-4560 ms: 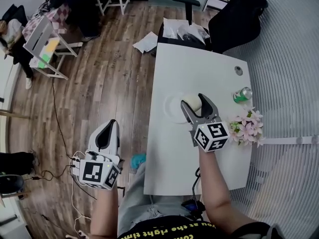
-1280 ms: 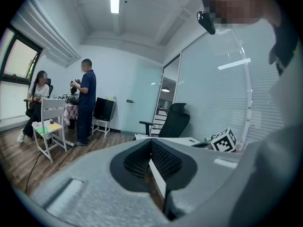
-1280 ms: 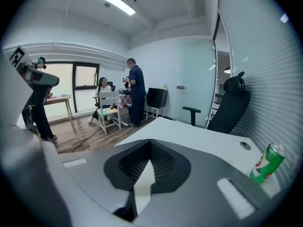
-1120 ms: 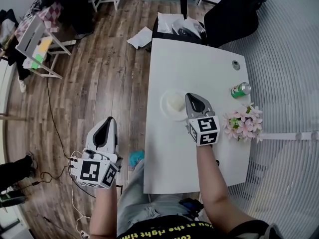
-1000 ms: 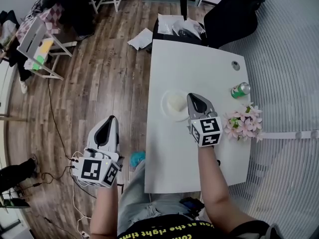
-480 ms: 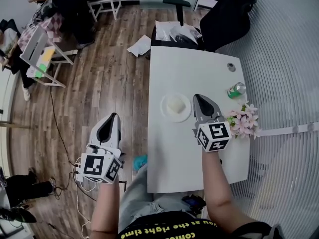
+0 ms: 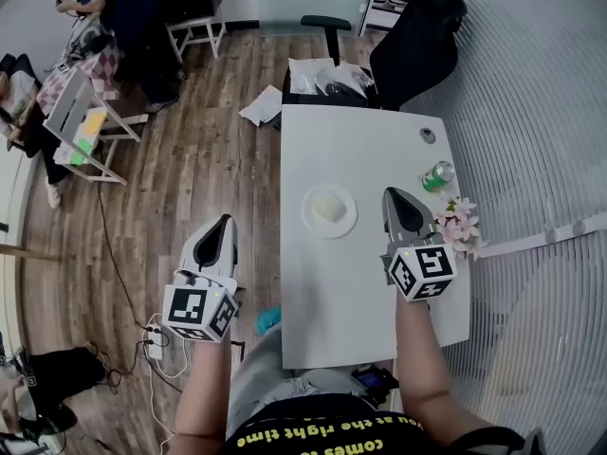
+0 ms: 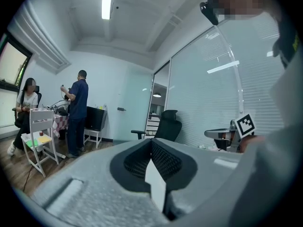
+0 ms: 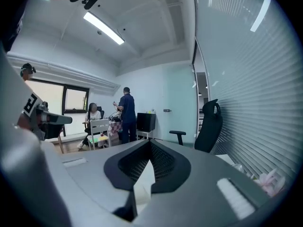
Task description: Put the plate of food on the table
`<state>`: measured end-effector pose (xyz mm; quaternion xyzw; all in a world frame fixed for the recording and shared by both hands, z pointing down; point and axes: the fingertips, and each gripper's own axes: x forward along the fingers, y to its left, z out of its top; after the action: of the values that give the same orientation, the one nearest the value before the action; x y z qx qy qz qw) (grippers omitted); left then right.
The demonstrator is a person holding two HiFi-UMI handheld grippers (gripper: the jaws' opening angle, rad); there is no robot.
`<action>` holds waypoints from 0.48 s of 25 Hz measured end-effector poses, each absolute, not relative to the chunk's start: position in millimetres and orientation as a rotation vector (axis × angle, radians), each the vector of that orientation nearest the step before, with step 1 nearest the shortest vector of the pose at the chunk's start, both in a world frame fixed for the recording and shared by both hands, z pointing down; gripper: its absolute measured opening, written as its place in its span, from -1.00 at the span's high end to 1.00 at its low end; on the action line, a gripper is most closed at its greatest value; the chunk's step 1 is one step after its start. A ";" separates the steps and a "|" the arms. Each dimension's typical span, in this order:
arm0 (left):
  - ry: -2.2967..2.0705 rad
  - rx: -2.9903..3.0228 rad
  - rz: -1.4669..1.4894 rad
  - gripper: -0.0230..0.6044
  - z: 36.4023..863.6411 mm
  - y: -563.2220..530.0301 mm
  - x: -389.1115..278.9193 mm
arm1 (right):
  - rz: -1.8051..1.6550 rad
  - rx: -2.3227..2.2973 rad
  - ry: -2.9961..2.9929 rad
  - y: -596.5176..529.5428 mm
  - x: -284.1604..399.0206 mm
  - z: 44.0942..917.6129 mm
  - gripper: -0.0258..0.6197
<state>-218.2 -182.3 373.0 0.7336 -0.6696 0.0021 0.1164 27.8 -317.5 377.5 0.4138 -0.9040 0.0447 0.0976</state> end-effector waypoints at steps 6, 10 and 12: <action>-1.945 2.199 0.003 0.93 359.1 -178.9 -208.1 | 0.104 1.278 -2.698 -299.5 46.0 347.6 0.90; -1.929 2.211 -0.018 0.93 355.5 -173.4 -201.0 | 0.093 1.307 -2.716 -287.0 56.8 333.2 0.90; -1.922 2.218 -0.019 0.93 354.2 -171.1 -200.0 | 0.093 1.322 -2.723 -280.9 59.3 326.2 0.90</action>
<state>-200.0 -171.1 354.2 0.7517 -0.6514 -0.0066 0.1034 59.3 -280.9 326.2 0.4358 -0.8977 0.0307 0.0566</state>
